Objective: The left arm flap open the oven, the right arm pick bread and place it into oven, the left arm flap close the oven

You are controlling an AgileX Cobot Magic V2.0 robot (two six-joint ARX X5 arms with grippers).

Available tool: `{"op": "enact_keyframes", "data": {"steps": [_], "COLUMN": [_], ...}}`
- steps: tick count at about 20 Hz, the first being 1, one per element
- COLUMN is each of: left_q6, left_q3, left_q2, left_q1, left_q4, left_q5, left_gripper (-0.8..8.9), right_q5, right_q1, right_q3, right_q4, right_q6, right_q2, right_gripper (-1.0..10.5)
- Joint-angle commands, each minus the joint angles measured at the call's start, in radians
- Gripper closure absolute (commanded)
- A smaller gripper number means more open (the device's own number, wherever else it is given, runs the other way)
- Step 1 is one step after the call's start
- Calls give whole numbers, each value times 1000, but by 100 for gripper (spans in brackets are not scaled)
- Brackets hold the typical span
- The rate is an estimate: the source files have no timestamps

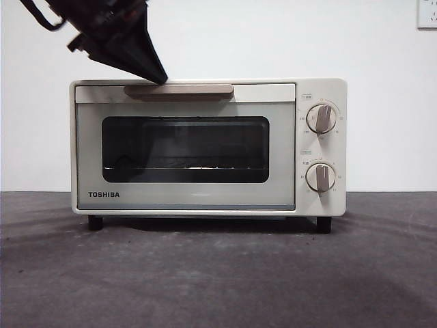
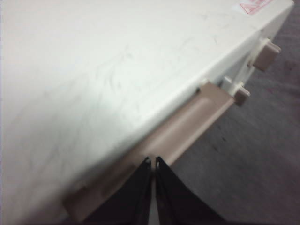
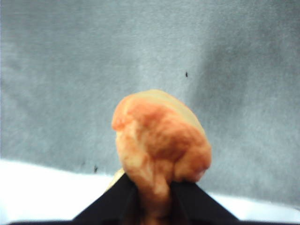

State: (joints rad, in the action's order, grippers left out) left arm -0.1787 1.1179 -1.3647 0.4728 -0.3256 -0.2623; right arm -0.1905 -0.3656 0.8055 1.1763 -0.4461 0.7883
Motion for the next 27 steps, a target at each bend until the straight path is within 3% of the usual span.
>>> {"op": "enact_keyframes", "data": {"steps": [1,13,17,21,27], "left_q6": [-32,-118,-77,-37,43], "left_q3": [22,22,19,-17,-221], "left_q2": [-28,-50,-47,-39,63], "left_q1": [6,58,93,122,142], "left_q4": [10,-132,-179,-184,-26], "left_q5": [13,89,167,175,232], "left_gripper": [797,798,798,798,798], "right_q5": [-4,-3,-4,-4,-2], "right_q1": [-5,-5,-5,-5,-5], "right_q3": [19,19,19,19,19], "right_q4": [7,-13,-11,-8,-2], "right_q6": [-11,-14,-14,-14,-14], "right_q2": [-32,-71,-72,-72,-72], "right_gripper": [933,933,933,933,933]}}
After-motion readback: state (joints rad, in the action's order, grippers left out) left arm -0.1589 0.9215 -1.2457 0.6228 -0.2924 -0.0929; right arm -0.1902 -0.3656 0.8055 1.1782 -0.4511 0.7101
